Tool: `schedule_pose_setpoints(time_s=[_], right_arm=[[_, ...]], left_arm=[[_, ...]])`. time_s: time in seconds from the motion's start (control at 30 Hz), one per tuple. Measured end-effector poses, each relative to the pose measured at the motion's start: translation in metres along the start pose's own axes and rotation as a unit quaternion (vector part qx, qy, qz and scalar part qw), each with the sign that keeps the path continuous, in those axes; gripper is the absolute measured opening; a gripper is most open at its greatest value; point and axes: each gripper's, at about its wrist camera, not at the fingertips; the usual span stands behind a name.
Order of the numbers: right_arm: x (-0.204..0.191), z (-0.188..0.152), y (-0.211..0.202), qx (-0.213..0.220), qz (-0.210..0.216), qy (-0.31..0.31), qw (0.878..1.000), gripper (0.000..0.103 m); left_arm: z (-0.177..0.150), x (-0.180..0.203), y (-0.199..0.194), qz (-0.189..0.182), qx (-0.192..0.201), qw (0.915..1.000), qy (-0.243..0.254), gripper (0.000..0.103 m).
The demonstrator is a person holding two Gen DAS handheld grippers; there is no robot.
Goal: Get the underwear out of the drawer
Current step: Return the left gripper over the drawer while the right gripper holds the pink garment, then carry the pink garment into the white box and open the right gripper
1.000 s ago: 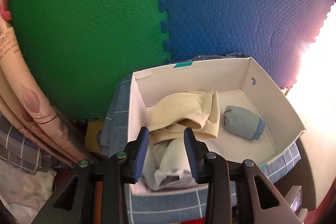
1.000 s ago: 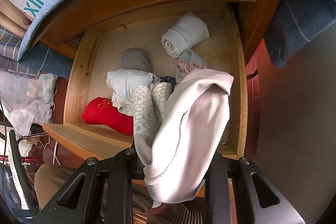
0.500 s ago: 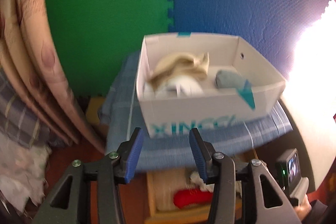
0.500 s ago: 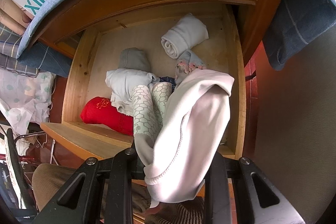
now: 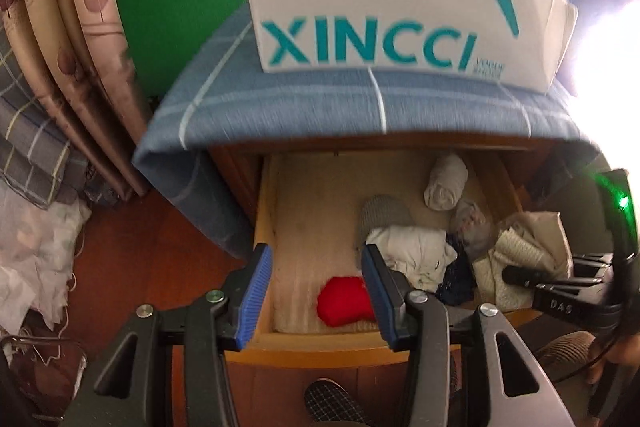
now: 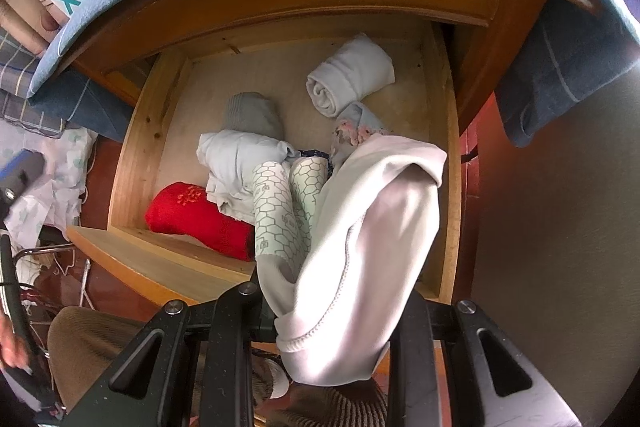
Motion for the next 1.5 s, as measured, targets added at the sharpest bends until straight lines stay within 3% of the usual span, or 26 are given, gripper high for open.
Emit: schedule_pose_setpoints(time_s=[0.4, 0.73, 1.0, 1.5], right_arm=[[-0.001, 0.0, -0.002, 0.006, -0.009, -0.003, 1.0, 0.025], [0.001, -0.001, -0.01, 0.024, -0.008, -0.002, 1.0, 0.025], [0.004, 0.001, -0.02, 0.033, 0.0, 0.007, 0.999, 0.025], [-0.009, 0.008, -0.081, 0.071, 0.025, -0.006, 0.997, 0.025]], left_arm=[[-0.021, 0.004, 0.033, 0.006, -0.035, 0.9986, -0.038, 0.047], [-0.026, -0.007, 0.037, -0.001, -0.027, 0.9977, -0.063, 0.047], [-0.027, -0.005, 0.041, 0.0, -0.028, 0.9982, -0.054, 0.047], [-0.028, -0.011, 0.043, -0.006, -0.028, 0.9973, -0.067, 0.047]])
Point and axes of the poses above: each gripper's, at about its wrist camera, not at the fingertips, and y roughly the way its jaws point, x to its right, z to its top, and after that the axes turned 15 degrees about y, right-handed
